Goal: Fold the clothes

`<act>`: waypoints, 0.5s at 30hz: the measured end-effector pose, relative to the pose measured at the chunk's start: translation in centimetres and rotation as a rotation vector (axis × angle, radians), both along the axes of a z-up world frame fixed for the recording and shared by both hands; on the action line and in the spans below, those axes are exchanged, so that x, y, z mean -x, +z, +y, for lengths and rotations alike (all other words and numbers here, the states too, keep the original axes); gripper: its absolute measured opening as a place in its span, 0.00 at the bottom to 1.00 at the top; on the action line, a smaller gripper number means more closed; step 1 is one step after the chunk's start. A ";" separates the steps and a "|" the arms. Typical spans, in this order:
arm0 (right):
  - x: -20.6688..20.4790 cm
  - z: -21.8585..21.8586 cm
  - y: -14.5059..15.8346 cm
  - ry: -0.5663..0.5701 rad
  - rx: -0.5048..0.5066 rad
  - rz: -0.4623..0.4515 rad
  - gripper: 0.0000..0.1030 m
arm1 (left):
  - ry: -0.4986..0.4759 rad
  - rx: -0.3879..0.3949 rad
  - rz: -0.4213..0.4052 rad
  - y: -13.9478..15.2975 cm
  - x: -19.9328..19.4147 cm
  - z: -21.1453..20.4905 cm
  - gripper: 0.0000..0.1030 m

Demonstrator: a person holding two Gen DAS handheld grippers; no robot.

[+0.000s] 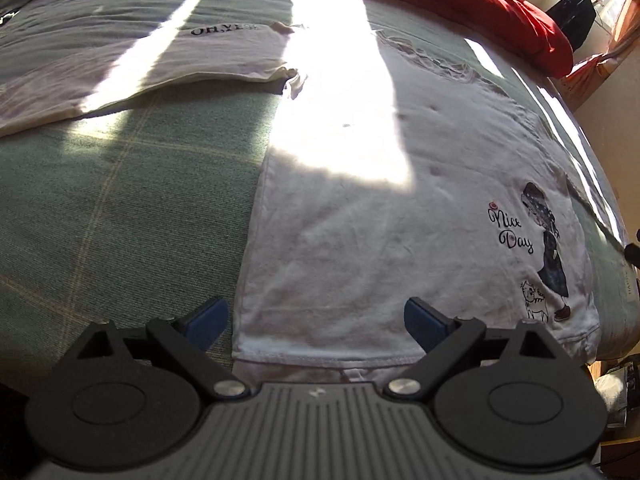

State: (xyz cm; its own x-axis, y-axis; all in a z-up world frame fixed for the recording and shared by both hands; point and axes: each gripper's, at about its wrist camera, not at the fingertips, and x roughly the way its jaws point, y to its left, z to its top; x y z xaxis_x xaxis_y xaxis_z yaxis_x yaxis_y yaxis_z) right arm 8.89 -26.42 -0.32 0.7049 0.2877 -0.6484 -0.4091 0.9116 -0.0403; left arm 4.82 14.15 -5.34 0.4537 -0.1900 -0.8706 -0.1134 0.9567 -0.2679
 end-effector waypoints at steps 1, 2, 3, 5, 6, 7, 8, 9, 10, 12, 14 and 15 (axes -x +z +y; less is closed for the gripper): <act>0.0 0.3 -0.1 0.048 0.022 0.010 1.00 | -0.012 -0.015 -0.011 0.7 -0.1 -0.3 0.92; 0.0 0.8 -0.3 0.110 0.039 0.033 1.00 | -0.034 -0.009 -0.028 1.1 -0.2 -0.9 0.92; 0.0 1.4 -0.6 0.182 0.057 0.062 1.00 | -0.056 -0.002 -0.044 1.6 -0.2 -1.6 0.92; 0.2 3.0 -1.6 0.309 0.088 0.111 1.00 | -0.100 -0.006 -0.065 1.9 -0.3 -3.3 0.92; 0.4 3.9 -2.2 0.372 0.104 0.130 1.00 | -0.125 -0.018 -0.071 1.8 -0.3 -4.2 0.92; 0.5 4.6 -2.8 0.417 0.117 0.140 1.00 | -0.154 -0.042 -0.075 1.6 -0.3 -5.3 0.92; 0.6 5.3 -3.5 0.453 0.125 0.152 1.00 | -0.180 -0.064 -0.077 1.4 -0.3 -6.3 0.92; 0.7 6.1 -4.2 0.491 0.131 0.167 1.00 | -0.200 -0.083 -0.075 1.2 -0.3 -7.2 0.92; 0.9 6.8 -4.9 0.528 0.137 0.182 1.00 | -0.221 -0.097 -0.072 1.0 -0.3 -7.9 0.92; 0.8 7.5 -6.2 0.563 0.151 0.222 1.00 | -0.271 -0.128 -0.076 0.8 0.1 -9.2 0.92; 0.7 7.5 -7.3 0.563 0.184 0.245 1.00 | -0.322 -0.173 -0.087 0.6 0.6 -10.3 0.92; 0.8 7.2 -7.8 0.558 0.206 0.252 1.00 | -0.347 -0.198 -0.094 0.4 0.8 -10.9 0.92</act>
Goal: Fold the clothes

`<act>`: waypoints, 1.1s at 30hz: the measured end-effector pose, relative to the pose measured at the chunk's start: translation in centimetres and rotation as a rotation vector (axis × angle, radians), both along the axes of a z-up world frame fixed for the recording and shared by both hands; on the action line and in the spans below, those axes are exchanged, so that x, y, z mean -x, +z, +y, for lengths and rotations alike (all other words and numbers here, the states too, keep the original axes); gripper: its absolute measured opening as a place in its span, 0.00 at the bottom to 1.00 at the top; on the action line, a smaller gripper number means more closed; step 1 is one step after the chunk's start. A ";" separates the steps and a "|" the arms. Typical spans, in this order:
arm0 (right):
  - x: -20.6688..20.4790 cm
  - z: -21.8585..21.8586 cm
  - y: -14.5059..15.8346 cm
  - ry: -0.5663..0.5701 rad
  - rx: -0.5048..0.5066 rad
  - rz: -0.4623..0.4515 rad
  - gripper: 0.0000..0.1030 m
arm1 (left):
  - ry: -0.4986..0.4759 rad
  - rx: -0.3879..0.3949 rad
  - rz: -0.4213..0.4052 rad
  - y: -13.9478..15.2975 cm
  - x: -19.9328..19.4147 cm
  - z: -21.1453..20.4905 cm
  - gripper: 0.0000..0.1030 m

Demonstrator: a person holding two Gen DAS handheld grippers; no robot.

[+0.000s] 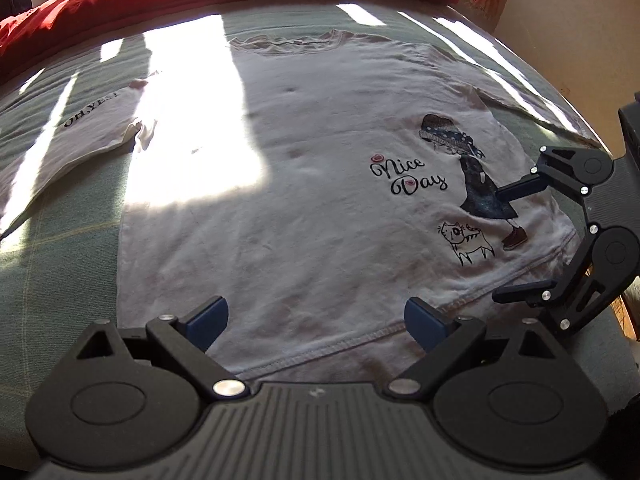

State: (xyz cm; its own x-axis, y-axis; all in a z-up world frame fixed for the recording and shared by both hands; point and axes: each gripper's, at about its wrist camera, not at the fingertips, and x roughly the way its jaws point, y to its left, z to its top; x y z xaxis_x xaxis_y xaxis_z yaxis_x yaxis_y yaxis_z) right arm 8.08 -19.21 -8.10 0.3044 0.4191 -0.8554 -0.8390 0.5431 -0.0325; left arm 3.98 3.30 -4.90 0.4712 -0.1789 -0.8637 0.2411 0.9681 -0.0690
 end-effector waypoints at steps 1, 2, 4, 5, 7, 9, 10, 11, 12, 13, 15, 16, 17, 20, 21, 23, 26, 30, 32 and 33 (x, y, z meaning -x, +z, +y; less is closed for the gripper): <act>0.2 -0.5 -0.4 -0.005 0.027 -0.003 1.00 | -0.024 -0.023 -0.005 -0.2 0.2 -0.5 0.92; 0.3 -1.1 -0.8 -0.013 0.056 -0.007 1.00 | -0.045 -0.041 -0.003 -0.5 0.4 -1.0 0.92; 0.7 -2.7 -1.2 -0.033 0.091 -0.012 1.00 | -0.079 -0.076 0.010 -1.3 0.5 -1.8 0.92; 0.7 -3.6 -1.2 -0.050 0.096 0.001 1.00 | -0.090 -0.090 0.021 -1.8 0.5 -2.1 0.92; 0.7 -5.6 -1.1 -0.096 0.112 0.033 1.00 | -0.093 -0.099 0.045 -2.8 0.5 -2.4 0.92; 0.5 -7.1 -0.9 -0.148 0.127 0.060 1.00 | -0.083 -0.102 0.063 -3.6 0.4 -2.5 0.92; 0.3 -7.7 -0.7 -0.169 0.128 0.069 1.00 | -0.078 -0.104 0.073 -4.0 0.3 -2.5 0.92; 0.2 -8.1 -0.3 -0.193 0.121 0.076 1.00 | -0.074 -0.103 0.079 -4.3 0.3 -2.5 0.94; -0.1 -8.5 0.2 -0.220 0.110 0.083 1.00 | -0.071 -0.100 0.079 -4.3 0.3 -2.5 0.95; -0.3 -8.9 0.6 -0.246 0.098 0.090 1.00 | -0.064 -0.100 0.084 -4.2 0.3 -2.5 0.96; -1.1 -9.0 1.6 -0.300 0.064 0.095 1.00 | -0.049 -0.101 0.089 -4.0 0.3 -2.5 0.96; -1.6 -8.9 2.2 -0.329 0.041 0.095 1.00 | -0.040 -0.098 0.082 -3.7 0.2 -2.4 0.96; -2.1 -8.7 2.7 -0.357 0.018 0.094 1.00 | -0.032 -0.094 0.069 -3.4 0.2 -2.3 0.96; -3.4 -7.7 3.7 -0.415 -0.033 0.070 1.00 | 0.005 -0.083 0.030 -2.3 -0.4 -1.9 0.96; -3.9 -7.1 3.8 -0.430 -0.048 0.060 1.00 | 0.024 -0.083 0.016 -2.0 -0.7 -1.8 0.96; -4.8 -6.1 3.6 -0.460 -0.073 0.051 1.00 | 0.064 -0.094 -0.019 -1.5 -1.4 -1.6 0.96; -5.8 -4.8 2.9 -0.510 -0.106 0.053 1.00 | 0.109 -0.103 -0.059 -1.1 -2.9 -1.4 0.96; -6.4 -3.4 1.0 -0.572 -0.126 0.078 1.00 | 0.156 -0.128 -0.062 -2.1 -5.1 -1.3 0.96; -6.5 -2.8 -0.3 -0.601 -0.123 0.104 1.00 | 0.167 -0.133 -0.043 -2.9 -5.7 -1.3 0.96; -6.4 -2.6 -0.7 -0.610 -0.120 0.104 1.00 | 0.170 -0.130 -0.029 -3.4 -5.8 -1.3 0.96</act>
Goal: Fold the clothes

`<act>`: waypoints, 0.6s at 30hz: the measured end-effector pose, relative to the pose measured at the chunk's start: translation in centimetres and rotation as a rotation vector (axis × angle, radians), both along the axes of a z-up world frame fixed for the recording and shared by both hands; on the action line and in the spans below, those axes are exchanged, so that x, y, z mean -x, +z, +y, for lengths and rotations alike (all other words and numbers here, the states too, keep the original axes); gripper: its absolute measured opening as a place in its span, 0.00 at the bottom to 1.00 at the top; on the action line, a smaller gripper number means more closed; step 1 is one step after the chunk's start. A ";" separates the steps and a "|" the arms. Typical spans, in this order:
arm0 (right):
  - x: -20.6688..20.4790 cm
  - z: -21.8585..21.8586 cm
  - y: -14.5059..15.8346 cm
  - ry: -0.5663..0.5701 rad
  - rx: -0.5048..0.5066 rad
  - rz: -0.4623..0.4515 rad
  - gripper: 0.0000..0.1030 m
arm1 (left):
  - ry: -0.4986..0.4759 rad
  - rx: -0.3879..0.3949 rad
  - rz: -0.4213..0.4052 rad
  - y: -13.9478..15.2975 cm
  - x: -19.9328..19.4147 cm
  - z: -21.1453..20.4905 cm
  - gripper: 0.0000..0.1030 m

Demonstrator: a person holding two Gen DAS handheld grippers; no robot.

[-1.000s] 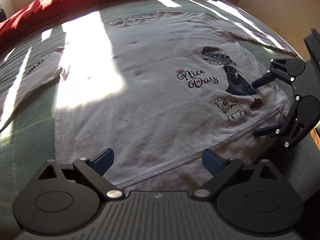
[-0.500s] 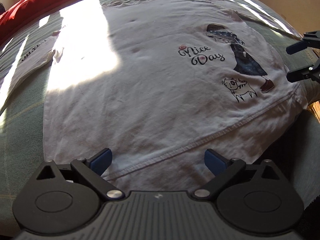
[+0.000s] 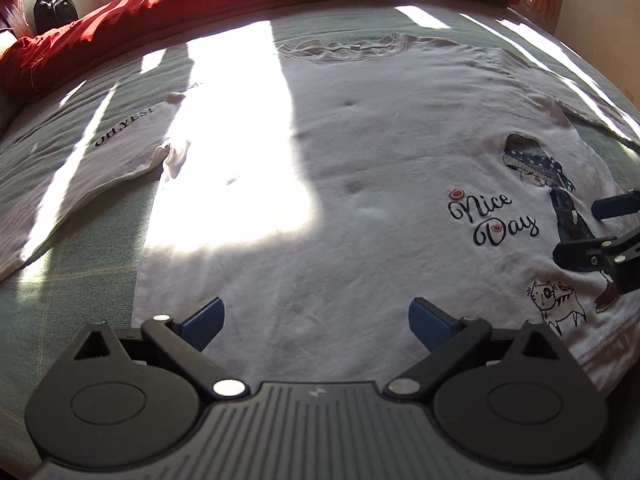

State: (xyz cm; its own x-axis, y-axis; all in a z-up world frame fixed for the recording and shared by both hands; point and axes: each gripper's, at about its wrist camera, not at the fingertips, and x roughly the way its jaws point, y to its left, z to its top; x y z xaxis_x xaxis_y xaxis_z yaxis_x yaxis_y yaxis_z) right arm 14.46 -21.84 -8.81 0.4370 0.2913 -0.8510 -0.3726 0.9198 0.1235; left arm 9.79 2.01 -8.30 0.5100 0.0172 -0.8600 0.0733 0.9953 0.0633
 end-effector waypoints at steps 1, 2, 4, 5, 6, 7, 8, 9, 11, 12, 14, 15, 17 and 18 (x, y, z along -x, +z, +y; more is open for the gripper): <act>0.1 0.1 -0.3 -0.007 0.006 -0.006 1.00 | 0.006 0.007 0.012 -0.5 0.0 0.0 0.96; 0.3 0.3 -0.5 -0.010 0.014 -0.012 1.00 | 0.016 0.021 0.018 -0.8 0.1 0.2 0.96; 0.6 0.6 -0.7 -0.011 0.031 -0.026 1.00 | 0.034 0.047 0.008 -1.0 0.5 0.5 0.96; 0.7 0.6 -0.7 -0.015 0.034 -0.027 1.00 | 0.040 0.058 0.004 -1.1 0.8 0.7 0.97; 0.7 0.6 -0.7 -0.021 0.033 -0.026 1.00 | 0.044 0.065 0.006 -1.1 1.0 0.8 0.97; 0.7 0.6 -0.7 -0.026 0.031 -0.024 1.00 | 0.047 0.072 0.008 -1.1 1.1 0.9 0.98; 0.6 0.5 -0.7 -0.030 0.028 -0.021 1.00 | 0.048 0.077 0.009 -1.2 1.3 1.0 0.99; 0.5 0.5 -0.8 -0.034 0.027 -0.018 1.00 | 0.044 0.078 0.009 -1.2 1.5 1.1 0.99; 0.5 0.5 -0.8 -0.042 0.028 -0.015 1.00 | 0.034 0.078 0.008 -1.2 1.9 1.2 0.99; 0.5 0.5 -0.8 -0.046 0.028 -0.015 1.00 | 0.033 0.080 0.009 -1.2 2.0 1.3 0.99; 0.5 0.6 -0.9 -0.052 0.028 -0.016 1.00 | 0.032 0.082 0.012 -1.1 2.1 1.3 0.99; 0.5 0.6 -0.9 -0.053 0.029 -0.018 1.00 | 0.033 0.082 0.014 -1.1 2.1 1.3 0.99; 0.5 0.6 -0.9 -0.054 0.029 -0.023 1.00 | 0.035 0.082 0.016 -1.0 2.2 1.3 0.99; 0.6 0.6 -0.9 -0.054 0.029 -0.025 1.00 | 0.035 0.082 0.016 -1.0 2.3 1.4 0.99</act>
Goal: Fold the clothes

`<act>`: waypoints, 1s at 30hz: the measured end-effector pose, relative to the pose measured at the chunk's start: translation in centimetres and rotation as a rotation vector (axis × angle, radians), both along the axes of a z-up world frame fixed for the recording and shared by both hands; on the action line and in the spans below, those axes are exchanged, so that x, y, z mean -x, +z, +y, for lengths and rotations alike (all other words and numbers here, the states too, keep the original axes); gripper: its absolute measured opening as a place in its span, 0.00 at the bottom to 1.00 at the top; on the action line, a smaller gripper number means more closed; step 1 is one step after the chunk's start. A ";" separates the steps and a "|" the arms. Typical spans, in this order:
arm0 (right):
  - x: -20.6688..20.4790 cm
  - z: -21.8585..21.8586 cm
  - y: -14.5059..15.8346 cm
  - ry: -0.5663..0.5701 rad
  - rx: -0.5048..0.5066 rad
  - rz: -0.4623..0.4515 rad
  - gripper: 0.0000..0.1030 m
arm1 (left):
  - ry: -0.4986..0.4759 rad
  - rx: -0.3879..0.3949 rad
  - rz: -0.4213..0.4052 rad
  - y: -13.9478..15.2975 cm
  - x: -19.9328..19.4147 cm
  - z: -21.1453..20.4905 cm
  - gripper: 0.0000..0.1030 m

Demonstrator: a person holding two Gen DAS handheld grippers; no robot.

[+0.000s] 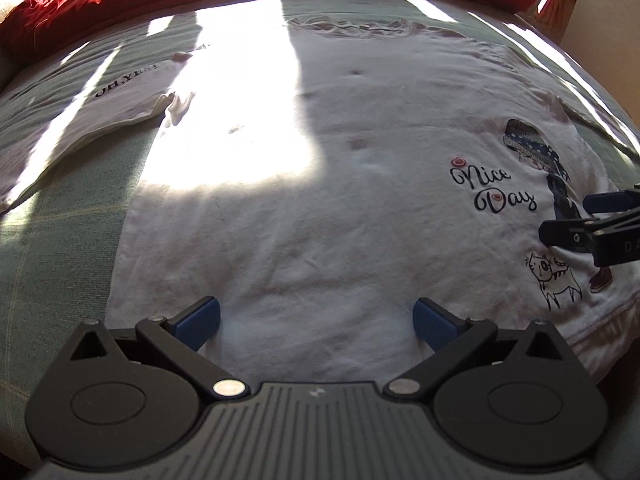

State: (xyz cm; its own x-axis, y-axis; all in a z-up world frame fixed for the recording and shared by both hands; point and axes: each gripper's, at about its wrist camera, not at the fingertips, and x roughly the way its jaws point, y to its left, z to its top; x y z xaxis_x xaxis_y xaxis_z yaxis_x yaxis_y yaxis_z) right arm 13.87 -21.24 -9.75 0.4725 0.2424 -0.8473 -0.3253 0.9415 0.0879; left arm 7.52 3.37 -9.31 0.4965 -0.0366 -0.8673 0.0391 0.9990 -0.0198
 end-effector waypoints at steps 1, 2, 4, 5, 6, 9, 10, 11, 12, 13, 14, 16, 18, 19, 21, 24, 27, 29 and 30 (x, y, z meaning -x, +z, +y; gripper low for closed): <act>0.0 0.0 0.0 0.001 0.000 -0.002 1.00 | 0.001 0.000 0.001 0.0 0.1 0.0 0.99; 0.1 0.0 0.0 0.002 0.000 -0.004 1.00 | 0.002 0.000 0.003 0.1 0.2 0.1 0.99; 0.1 0.0 0.0 0.004 0.001 -0.007 1.00 | 0.003 -0.003 0.008 0.1 0.4 0.1 0.99; 0.1 0.0 0.0 0.005 0.003 -0.008 1.00 | 0.002 -0.004 0.010 0.2 0.6 0.1 0.99; 0.1 0.0 0.0 0.006 0.004 -0.008 1.00 | 0.002 -0.006 0.012 0.2 0.7 0.1 0.99; 0.1 0.1 -0.1 0.005 0.010 -0.009 1.00 | 0.001 -0.012 0.017 0.4 0.9 0.0 0.99; 0.1 0.2 -0.2 0.005 0.013 -0.010 1.00 | 0.000 -0.013 0.017 0.5 1.0 0.0 0.99; 0.1 0.2 -0.2 0.005 0.016 -0.010 1.00 | 0.000 -0.013 0.018 0.5 1.1 0.0 0.99; 0.1 0.2 -0.2 0.006 0.018 -0.011 1.00 | 0.000 -0.013 0.018 0.5 1.1 0.0 0.99; 0.1 0.3 -0.2 0.006 0.021 -0.011 1.00 | 0.000 -0.013 0.017 0.5 1.2 0.0 0.99; 0.1 0.3 -0.2 0.006 0.022 -0.010 1.00 | 0.000 -0.012 0.017 0.6 1.2 0.0 0.99; 0.1 0.3 -0.2 0.006 0.025 -0.009 1.00 | 0.000 -0.010 0.017 0.6 1.2 0.1 0.99; 0.1 0.4 -0.3 0.004 0.029 -0.008 1.00 | 0.000 -0.005 0.017 0.7 1.2 0.2 0.99; 0.0 0.5 -0.3 0.001 0.032 -0.007 1.00 | 0.000 0.000 0.016 0.8 1.2 0.2 0.99; 0.0 0.6 -0.3 -0.005 0.037 -0.005 1.00 | -0.004 0.010 0.012 0.9 1.2 0.2 0.99; -0.1 0.7 -0.4 -0.022 0.043 -0.003 1.00 | -0.004 0.017 0.002 1.3 1.0 0.2 0.99; 0.2 0.9 -0.4 -0.036 0.056 -0.017 1.00 | -0.006 0.045 -0.022 2.0 0.5 0.5 0.99; 0.4 1.0 -0.5 -0.036 0.058 -0.031 1.00 | -0.001 0.055 -0.039 2.5 0.1 0.7 0.99; 0.5 1.0 -0.5 -0.035 0.059 -0.039 1.00 | 0.004 0.058 -0.049 2.9 -0.2 0.9 0.99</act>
